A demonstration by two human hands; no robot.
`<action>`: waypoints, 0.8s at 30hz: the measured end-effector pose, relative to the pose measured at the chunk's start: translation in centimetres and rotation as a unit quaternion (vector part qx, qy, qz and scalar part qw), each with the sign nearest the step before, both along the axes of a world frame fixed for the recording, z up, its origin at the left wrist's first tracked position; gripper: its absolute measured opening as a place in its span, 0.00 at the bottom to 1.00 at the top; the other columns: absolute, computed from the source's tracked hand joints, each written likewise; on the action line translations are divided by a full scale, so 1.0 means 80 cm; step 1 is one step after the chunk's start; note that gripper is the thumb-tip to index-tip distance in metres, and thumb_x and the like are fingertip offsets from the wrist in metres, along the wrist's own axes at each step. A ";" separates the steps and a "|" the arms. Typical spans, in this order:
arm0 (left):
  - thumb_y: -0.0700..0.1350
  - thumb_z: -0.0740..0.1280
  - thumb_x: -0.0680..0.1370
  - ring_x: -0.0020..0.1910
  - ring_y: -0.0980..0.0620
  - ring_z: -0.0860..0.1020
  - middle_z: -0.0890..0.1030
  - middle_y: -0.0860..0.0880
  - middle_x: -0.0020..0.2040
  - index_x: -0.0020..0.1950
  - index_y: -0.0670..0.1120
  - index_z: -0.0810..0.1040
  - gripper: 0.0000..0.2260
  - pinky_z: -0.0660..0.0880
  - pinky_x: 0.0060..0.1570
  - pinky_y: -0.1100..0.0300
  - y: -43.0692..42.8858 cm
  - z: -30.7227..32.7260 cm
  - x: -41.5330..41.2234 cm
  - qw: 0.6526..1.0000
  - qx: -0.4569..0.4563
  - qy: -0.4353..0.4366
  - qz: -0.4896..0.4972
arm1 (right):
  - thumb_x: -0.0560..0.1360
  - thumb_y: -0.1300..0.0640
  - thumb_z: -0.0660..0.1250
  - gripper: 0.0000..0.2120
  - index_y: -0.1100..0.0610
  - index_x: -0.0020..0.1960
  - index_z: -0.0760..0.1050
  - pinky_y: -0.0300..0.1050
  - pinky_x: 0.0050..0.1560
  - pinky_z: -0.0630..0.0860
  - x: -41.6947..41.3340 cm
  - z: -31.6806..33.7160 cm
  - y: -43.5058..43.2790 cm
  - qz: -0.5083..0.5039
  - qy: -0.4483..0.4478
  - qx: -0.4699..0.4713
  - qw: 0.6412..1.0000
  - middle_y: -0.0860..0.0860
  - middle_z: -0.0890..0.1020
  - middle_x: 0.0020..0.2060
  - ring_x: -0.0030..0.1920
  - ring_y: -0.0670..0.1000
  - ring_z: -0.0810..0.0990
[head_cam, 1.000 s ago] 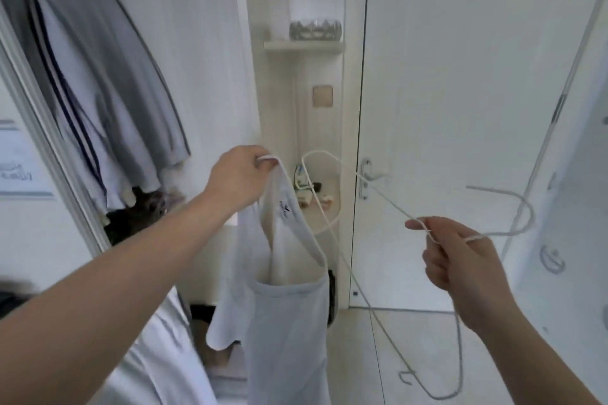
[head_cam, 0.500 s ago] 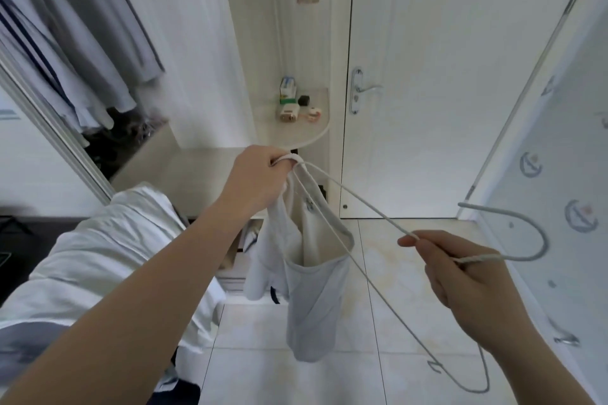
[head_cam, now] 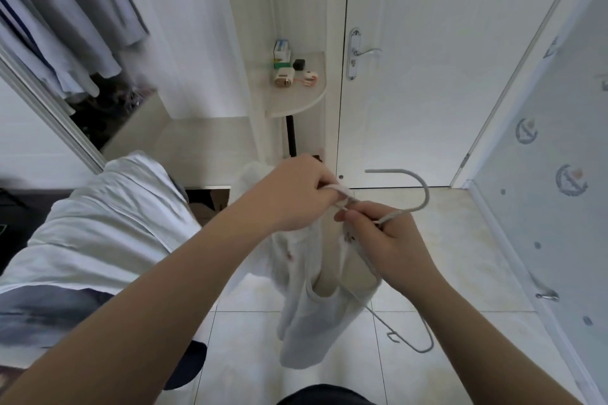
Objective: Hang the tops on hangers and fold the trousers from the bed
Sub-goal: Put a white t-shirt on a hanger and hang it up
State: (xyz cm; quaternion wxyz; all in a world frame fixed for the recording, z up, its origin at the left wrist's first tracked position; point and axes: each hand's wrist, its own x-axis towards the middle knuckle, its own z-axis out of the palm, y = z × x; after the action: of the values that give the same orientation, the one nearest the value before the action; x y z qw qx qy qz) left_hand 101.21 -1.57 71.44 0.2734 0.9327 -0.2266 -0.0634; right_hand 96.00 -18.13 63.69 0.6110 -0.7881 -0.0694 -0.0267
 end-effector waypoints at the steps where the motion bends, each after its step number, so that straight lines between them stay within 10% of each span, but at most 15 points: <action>1: 0.51 0.67 0.81 0.27 0.56 0.68 0.74 0.52 0.29 0.47 0.46 0.86 0.12 0.66 0.32 0.62 0.004 -0.001 -0.003 1.000 0.011 0.020 -0.011 | 0.81 0.63 0.65 0.12 0.53 0.44 0.84 0.34 0.33 0.69 -0.002 -0.003 -0.002 -0.001 -0.006 0.027 1.000 0.46 0.78 0.28 0.30 0.41 0.73; 8: 0.63 0.53 0.81 0.60 0.53 0.69 0.75 0.58 0.56 0.62 0.61 0.78 0.19 0.66 0.62 0.51 0.028 -0.011 -0.024 0.956 0.229 -0.158 -0.091 | 0.77 0.62 0.64 0.10 0.54 0.43 0.83 0.27 0.30 0.67 -0.013 -0.005 -0.019 0.029 -0.045 0.089 0.995 0.39 0.77 0.25 0.26 0.39 0.74; 13: 0.59 0.47 0.81 0.52 0.50 0.79 0.80 0.55 0.54 0.60 0.53 0.78 0.23 0.76 0.50 0.50 0.017 -0.036 -0.042 0.971 0.186 -0.132 -0.072 | 0.79 0.54 0.58 0.15 0.59 0.38 0.75 0.37 0.25 0.59 0.000 -0.007 -0.022 -0.003 -0.055 0.125 0.991 0.47 0.65 0.22 0.23 0.46 0.62; 18: 0.57 0.53 0.84 0.48 0.50 0.78 0.80 0.53 0.46 0.57 0.53 0.79 0.17 0.73 0.43 0.53 0.009 -0.074 -0.046 0.980 0.140 -0.138 -0.036 | 0.81 0.49 0.56 0.15 0.58 0.43 0.72 0.34 0.32 0.68 0.014 -0.021 -0.021 -0.005 -0.020 0.063 0.998 0.47 0.75 0.29 0.30 0.46 0.72; 24: 0.52 0.61 0.84 0.37 0.53 0.76 0.78 0.56 0.36 0.44 0.51 0.77 0.11 0.71 0.39 0.56 0.028 -0.104 -0.054 0.983 -0.043 -0.135 0.115 | 0.78 0.57 0.61 0.08 0.54 0.54 0.76 0.38 0.50 0.75 -0.006 -0.057 -0.048 -0.129 -0.206 -0.088 0.966 0.47 0.82 0.47 0.50 0.46 0.81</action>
State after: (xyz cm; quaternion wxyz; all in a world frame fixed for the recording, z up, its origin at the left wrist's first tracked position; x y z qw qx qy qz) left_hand 96.92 0.71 63.11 0.2853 0.9401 -0.1547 0.1048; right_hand 95.48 -21.98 59.10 0.5032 -0.8185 -0.0935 -0.2609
